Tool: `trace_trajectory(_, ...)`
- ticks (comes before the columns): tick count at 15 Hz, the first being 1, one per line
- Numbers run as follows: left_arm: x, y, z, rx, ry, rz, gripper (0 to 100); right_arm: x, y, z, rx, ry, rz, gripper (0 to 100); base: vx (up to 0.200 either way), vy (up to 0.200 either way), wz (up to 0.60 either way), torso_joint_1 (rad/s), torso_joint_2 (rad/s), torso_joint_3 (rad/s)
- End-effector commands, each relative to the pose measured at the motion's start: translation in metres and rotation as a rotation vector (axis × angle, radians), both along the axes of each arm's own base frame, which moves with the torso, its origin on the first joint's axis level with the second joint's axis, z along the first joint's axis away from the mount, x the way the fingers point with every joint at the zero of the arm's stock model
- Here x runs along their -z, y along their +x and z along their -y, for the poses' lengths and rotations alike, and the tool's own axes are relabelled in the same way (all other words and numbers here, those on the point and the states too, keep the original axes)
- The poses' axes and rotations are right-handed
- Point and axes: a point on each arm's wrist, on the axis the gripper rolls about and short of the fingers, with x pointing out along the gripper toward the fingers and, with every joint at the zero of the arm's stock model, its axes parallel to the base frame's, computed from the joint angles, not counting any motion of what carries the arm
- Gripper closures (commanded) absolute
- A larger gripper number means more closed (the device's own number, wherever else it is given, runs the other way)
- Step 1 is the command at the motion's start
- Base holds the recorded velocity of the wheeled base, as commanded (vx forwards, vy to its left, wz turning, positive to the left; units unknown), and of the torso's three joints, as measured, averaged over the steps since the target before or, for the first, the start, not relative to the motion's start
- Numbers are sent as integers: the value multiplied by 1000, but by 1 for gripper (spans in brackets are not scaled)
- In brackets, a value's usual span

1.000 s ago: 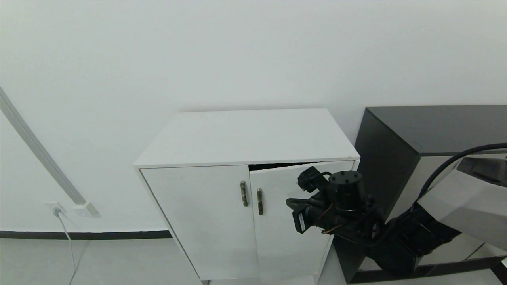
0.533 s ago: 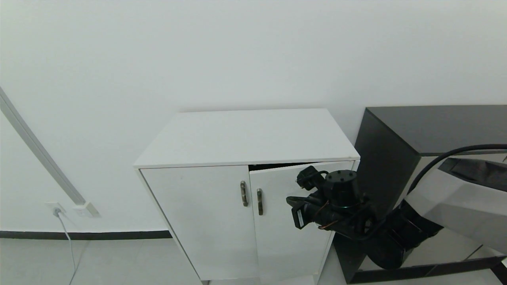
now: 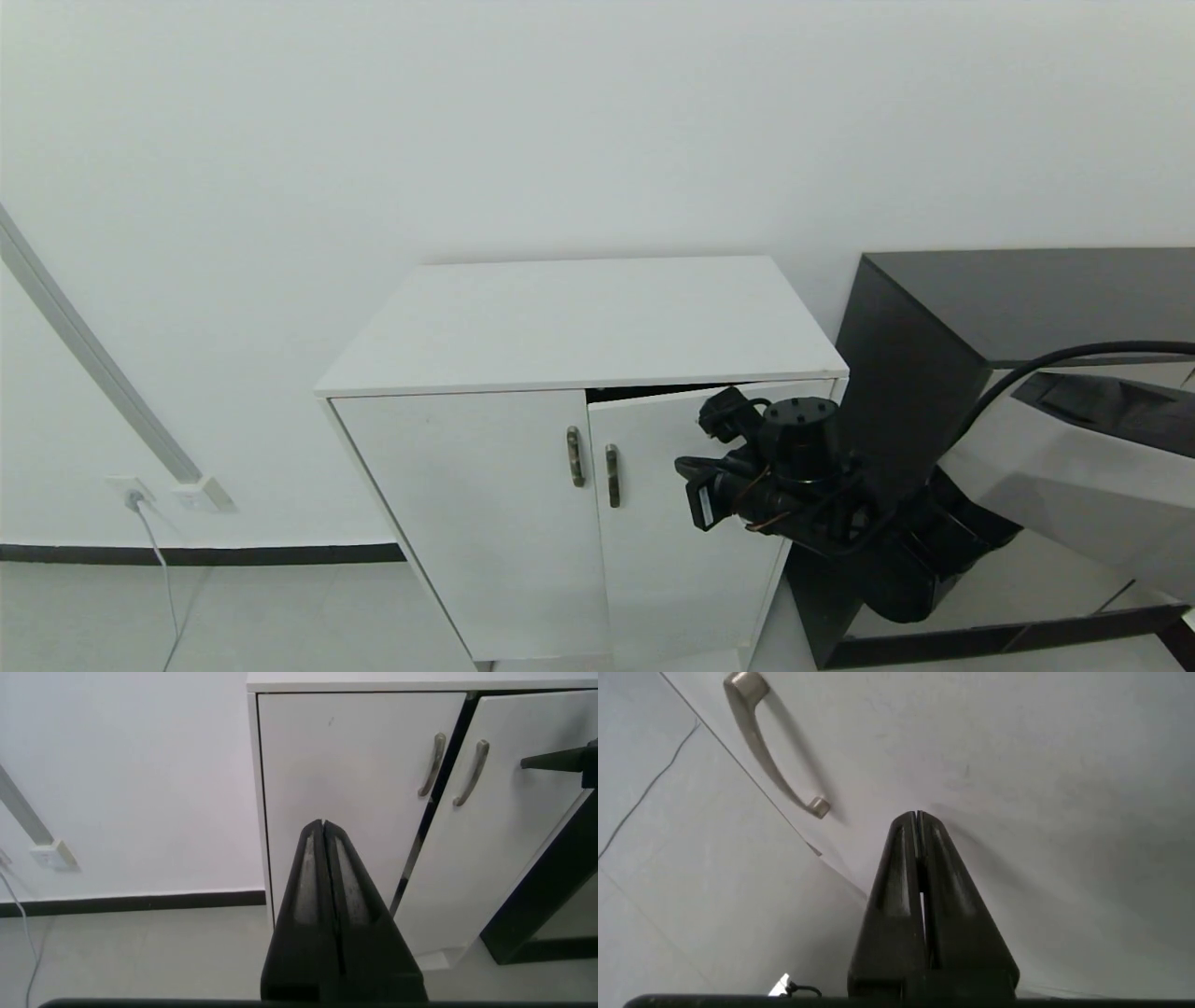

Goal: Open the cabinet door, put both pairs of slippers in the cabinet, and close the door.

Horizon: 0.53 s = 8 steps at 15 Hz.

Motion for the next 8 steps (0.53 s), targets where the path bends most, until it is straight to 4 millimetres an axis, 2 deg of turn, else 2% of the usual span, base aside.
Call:
trace_trajectory(1,0,0,0,-2,0,0,100,5,3,-1,1,-4,-4,100,0,0,0,0,0,0)
trace_trajectory(8,0,0,0,-2,0,0,100,4,12,-4,8,7,10,100,0,0,0,0,0,0)
